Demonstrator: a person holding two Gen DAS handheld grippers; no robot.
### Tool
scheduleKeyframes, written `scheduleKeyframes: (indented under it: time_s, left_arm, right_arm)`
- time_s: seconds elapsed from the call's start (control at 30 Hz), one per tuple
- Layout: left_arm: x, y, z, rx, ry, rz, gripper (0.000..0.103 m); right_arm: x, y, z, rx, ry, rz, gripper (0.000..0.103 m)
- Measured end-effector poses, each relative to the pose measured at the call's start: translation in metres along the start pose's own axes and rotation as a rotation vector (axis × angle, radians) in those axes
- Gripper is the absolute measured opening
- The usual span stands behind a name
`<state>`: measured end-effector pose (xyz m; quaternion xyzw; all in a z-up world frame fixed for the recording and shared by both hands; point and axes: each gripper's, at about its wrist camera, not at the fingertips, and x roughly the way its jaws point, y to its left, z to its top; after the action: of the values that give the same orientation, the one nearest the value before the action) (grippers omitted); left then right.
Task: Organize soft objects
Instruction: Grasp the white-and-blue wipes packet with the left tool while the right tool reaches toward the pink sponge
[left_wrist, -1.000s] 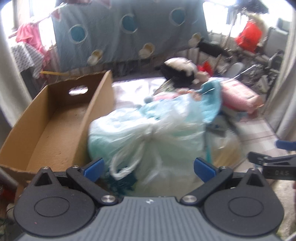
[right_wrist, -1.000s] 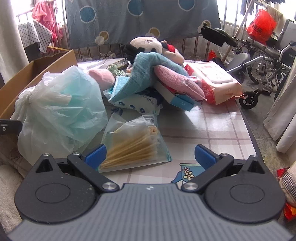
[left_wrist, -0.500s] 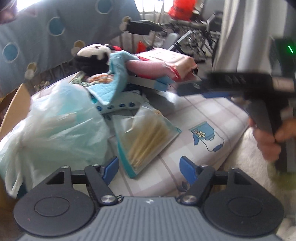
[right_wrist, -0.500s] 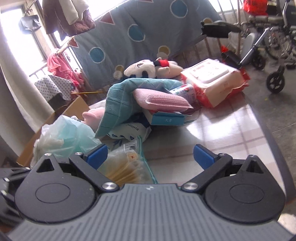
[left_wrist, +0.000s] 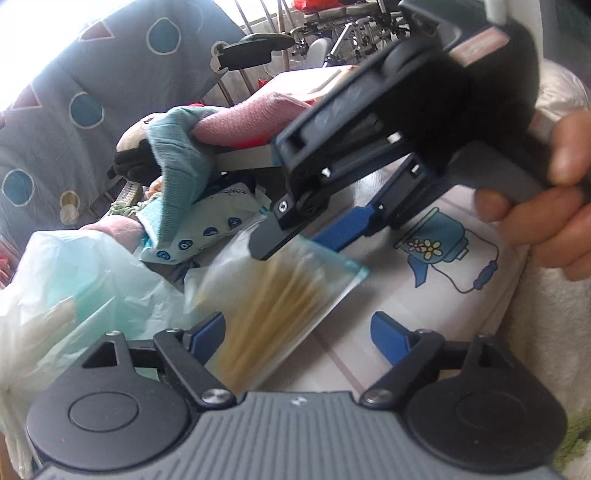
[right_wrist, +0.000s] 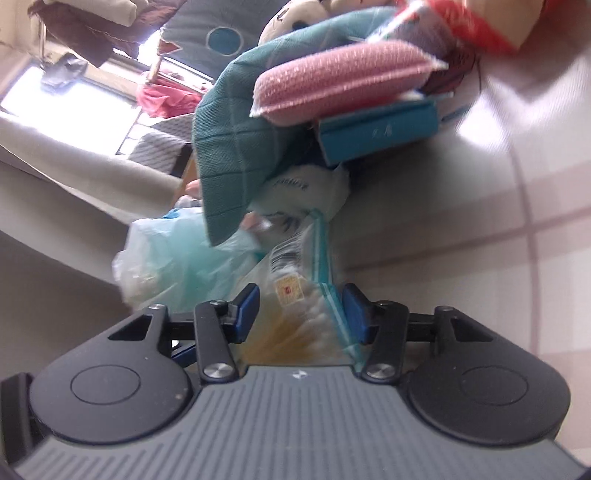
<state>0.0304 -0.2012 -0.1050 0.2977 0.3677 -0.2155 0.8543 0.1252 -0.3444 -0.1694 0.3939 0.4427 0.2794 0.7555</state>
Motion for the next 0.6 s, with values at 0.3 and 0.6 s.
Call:
scheduleKeyframes:
  time_s: [0.3,0.6]
  left_arm:
    - [0.006,-0.007,0.005,0.056,-0.034,0.114,0.080]
    - [-0.004,0.005,0.009,0.003,-0.062,0.221,0.029]
  right_arm:
    - [-0.003,-0.017,-0.015,0.193,0.052,0.328,0.046]
    - [-0.031,0.002,-0.015,0.138,-0.017,0.350,0.046]
